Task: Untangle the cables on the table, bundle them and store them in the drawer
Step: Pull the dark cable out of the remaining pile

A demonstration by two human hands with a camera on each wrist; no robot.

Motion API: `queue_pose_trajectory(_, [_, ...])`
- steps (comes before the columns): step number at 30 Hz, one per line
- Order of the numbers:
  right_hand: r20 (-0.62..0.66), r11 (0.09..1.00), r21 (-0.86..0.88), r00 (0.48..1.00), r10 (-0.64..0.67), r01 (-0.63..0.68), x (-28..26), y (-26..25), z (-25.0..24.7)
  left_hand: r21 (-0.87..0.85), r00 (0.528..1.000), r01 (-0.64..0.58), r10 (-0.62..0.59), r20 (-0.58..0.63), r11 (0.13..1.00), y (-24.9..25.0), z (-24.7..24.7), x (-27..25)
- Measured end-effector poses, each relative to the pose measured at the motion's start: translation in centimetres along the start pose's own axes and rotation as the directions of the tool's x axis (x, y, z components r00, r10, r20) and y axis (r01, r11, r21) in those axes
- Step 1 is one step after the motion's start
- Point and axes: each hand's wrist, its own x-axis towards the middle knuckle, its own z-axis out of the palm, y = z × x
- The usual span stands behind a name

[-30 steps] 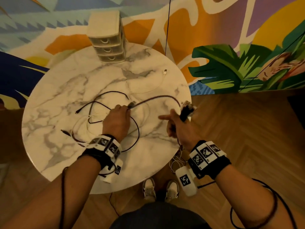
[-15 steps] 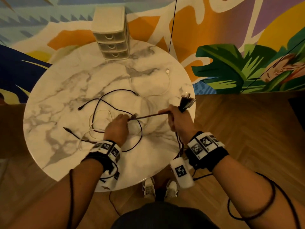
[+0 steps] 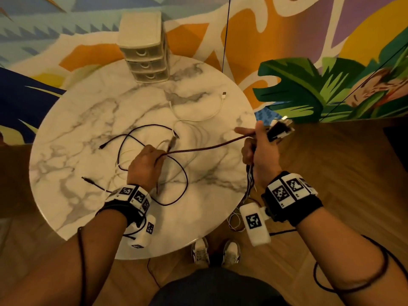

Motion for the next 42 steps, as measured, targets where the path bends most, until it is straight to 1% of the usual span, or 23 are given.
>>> queue_pose_trajectory(6, [0.207,0.966,-0.247,0.969,0.137,-0.083,-1.3,3.3,3.2,0.082,0.968,-0.247,0.250,-0.030,0.966,3.0,-0.6,-0.6])
queue_pose_trajectory(8, [0.237,0.957,-0.283,0.962,0.133,-0.062,-1.4,3.6,3.8,0.127,0.962,-0.272,0.273,0.002,0.954,3.2,-0.2,-1.2])
queue_pose_trajectory(11, [0.221,0.968,-0.252,0.972,0.074,-0.017,-1.0,3.0,3.6,0.150,0.989,-0.145,0.146,0.001,0.978,1.3,-0.6,-1.2])
queue_pose_trajectory(14, [0.153,0.984,-0.177,0.988,0.009,0.018,-0.6,1.8,2.2,0.150,0.991,0.010,0.010,-0.132,0.989,-0.3,-2.7,0.6])
queue_pose_trajectory(16, [0.100,0.987,-0.154,0.995,-0.030,0.045,-0.5,1.0,1.0,0.107,0.978,0.035,-0.012,-0.209,0.994,-0.3,-3.7,1.5])
queue_pose_trajectory(17, [0.080,0.986,-0.156,0.996,-0.049,0.061,-0.5,0.6,0.3,0.068,0.984,0.019,-0.006,-0.176,0.998,0.1,-3.6,1.6])
queue_pose_trajectory(18, [0.067,0.984,-0.164,0.996,-0.065,0.075,-0.6,0.3,-0.3,0.025,0.999,0.008,-0.007,-0.043,1.000,0.8,-3.2,1.2])
queue_pose_trajectory(19, [0.052,0.981,-0.173,0.996,-0.079,0.087,-0.6,-0.1,-1.0,0.006,0.979,0.010,-0.011,0.203,1.000,1.7,-2.6,0.4])
queue_pose_trajectory(20, [0.041,0.978,-0.183,0.995,-0.092,0.098,-0.7,-0.4,-1.5,0.023,0.869,0.004,-0.015,0.494,1.000,2.9,-1.9,-0.7])
queue_pose_trajectory(21, [0.029,0.975,-0.195,0.994,-0.103,0.106,-0.8,-0.8,-2.0,0.056,0.679,-0.030,-0.021,0.734,0.998,4.2,-1.3,-1.6])
queue_pose_trajectory(22, [0.019,0.971,-0.211,0.994,-0.111,0.112,-1.0,-1.1,-2.8,0.078,0.486,-0.083,-0.028,0.873,0.993,5.8,-0.8,-2.4])
queue_pose_trajectory(23, [0.018,0.967,-0.230,0.994,-0.112,0.113,-1.2,-1.3,-3.2,0.087,0.381,-0.154,-0.022,0.924,0.984,7.2,-0.4,-2.8])
queue_pose_trajectory(24, [0.011,0.963,-0.247,0.994,-0.111,0.110,-1.5,-1.5,-3.9,0.077,0.375,-0.227,0.014,0.927,0.971,8.8,0.1,-2.8])
queue_pose_trajectory(25, [0.014,0.959,-0.264,0.994,-0.108,0.107,-1.8,-1.6,-4.4,0.040,0.456,-0.250,0.081,0.886,0.968,10.4,0.5,-2.4])
queue_pose_trajectory(27, [0.024,0.947,-0.305,0.995,-0.095,0.098,-2.6,-1.5,-5.3,-0.123,0.675,-0.159,0.198,0.710,0.980,14.6,1.0,-1.3])
queue_pose_trajectory(28, [0.025,0.943,-0.320,0.996,-0.091,0.094,-2.9,-1.5,-5.7,-0.242,0.746,-0.107,0.239,0.621,0.964,16.9,1.2,-0.7])
queue_pose_trajectory(29, [0.005,0.941,-0.325,0.996,-0.093,0.089,-3.2,-1.5,-6.3,-0.365,0.774,-0.046,0.265,0.575,0.930,19.4,1.5,-0.3])
queue_pose_trajectory(31, [-0.071,0.949,-0.307,0.992,-0.101,0.074,-3.3,-1.9,-7.6,-0.502,0.762,0.053,0.290,0.579,0.863,23.3,2.3,0.2])
queue_pose_trajectory(34, [-0.158,0.942,-0.330,0.981,-0.114,0.057,-3.7,-3.0,-11.5,-0.480,0.736,0.037,0.301,0.606,0.877,26.0,4.3,-0.1])
queue_pose_trajectory(37, [-0.181,0.914,-0.400,0.973,-0.145,0.062,-4.3,-3.3,-15.5,-0.355,0.728,0.057,0.205,0.654,0.933,24.6,7.8,-0.9])
queue_pose_trajectory(40, [-0.205,0.923,-0.380,0.967,-0.149,0.062,-4.8,-3.4,-17.7,-0.143,0.609,0.106,0.049,0.792,0.984,21.2,11.8,-2.9])
queue_pose_trajectory(41, [-0.201,0.925,-0.374,0.967,-0.155,0.071,-5.1,-3.4,-18.1,-0.038,0.594,0.051,0.000,0.804,0.998,20.4,12.6,-3.5])
queue_pose_trajectory(42, [-0.193,0.924,-0.373,0.967,-0.166,0.084,-5.4,-3.5,-18.5,0.052,0.616,-0.028,-0.024,0.787,0.998,20.2,13.4,-4.0])
